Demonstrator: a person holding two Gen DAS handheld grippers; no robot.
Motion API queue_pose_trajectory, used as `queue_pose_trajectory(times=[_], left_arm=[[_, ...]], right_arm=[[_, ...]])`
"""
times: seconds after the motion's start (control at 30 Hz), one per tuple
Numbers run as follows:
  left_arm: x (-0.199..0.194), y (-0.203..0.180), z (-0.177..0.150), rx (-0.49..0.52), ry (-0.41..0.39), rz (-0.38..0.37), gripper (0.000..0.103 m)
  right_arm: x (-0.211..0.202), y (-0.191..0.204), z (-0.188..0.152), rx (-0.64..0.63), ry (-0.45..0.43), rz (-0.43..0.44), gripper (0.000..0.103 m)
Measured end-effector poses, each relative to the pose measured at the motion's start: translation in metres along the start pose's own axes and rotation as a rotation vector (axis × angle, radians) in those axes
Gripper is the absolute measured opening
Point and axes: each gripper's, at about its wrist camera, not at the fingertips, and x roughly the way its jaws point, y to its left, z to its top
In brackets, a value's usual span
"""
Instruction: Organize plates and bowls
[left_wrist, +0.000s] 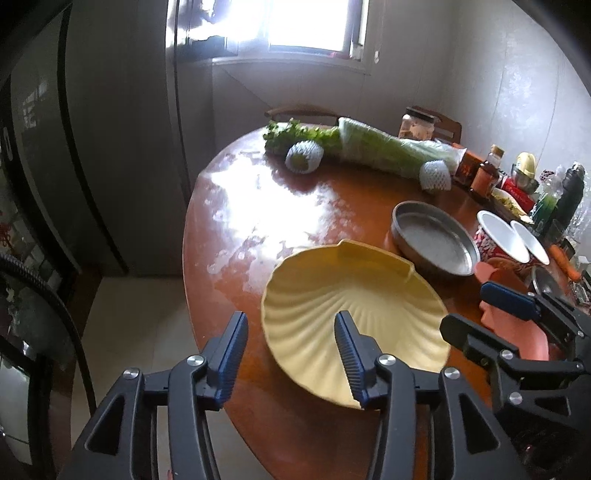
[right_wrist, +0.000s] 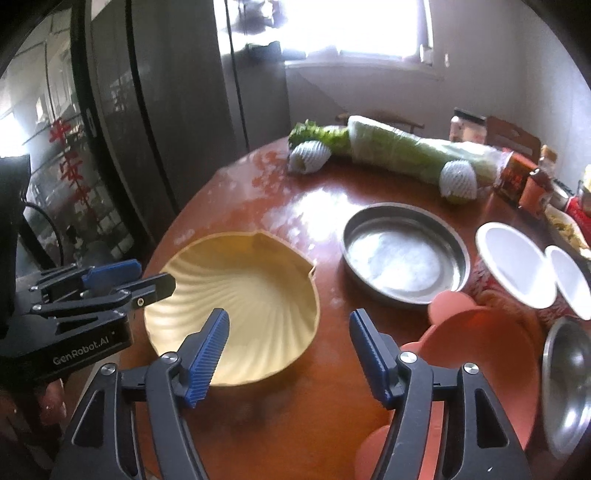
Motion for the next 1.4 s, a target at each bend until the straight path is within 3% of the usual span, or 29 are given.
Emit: queue_pose_trajectory(times=[0.4,0.73,1.2,1.4], left_arm=[[-0.036,-0.063,0.012,0.070,-0.077,-0.065,0.057],[-0.039,-0.117,0.011,0.136,-0.069,-0.110,0.058],[-0.001,-0.168,-0.003,0.206,0.031,-0.132,0.058],[0.018,-0.178,-0.007,0.207,0.078,-0.146,0.058]], right_arm=[[-0.067,-0.030,-0.002,0.034,-0.107,-0.048,0.074],[-0.114,-0.068,-0.021,0.105,-0.145,-0.075,0.074],[-0.133,-0.104,-0.085,0.174,-0.065,-0.119,0.074],[-0.124,-0.115,-0.103,0.221,-0.022,-0.090,0.074]])
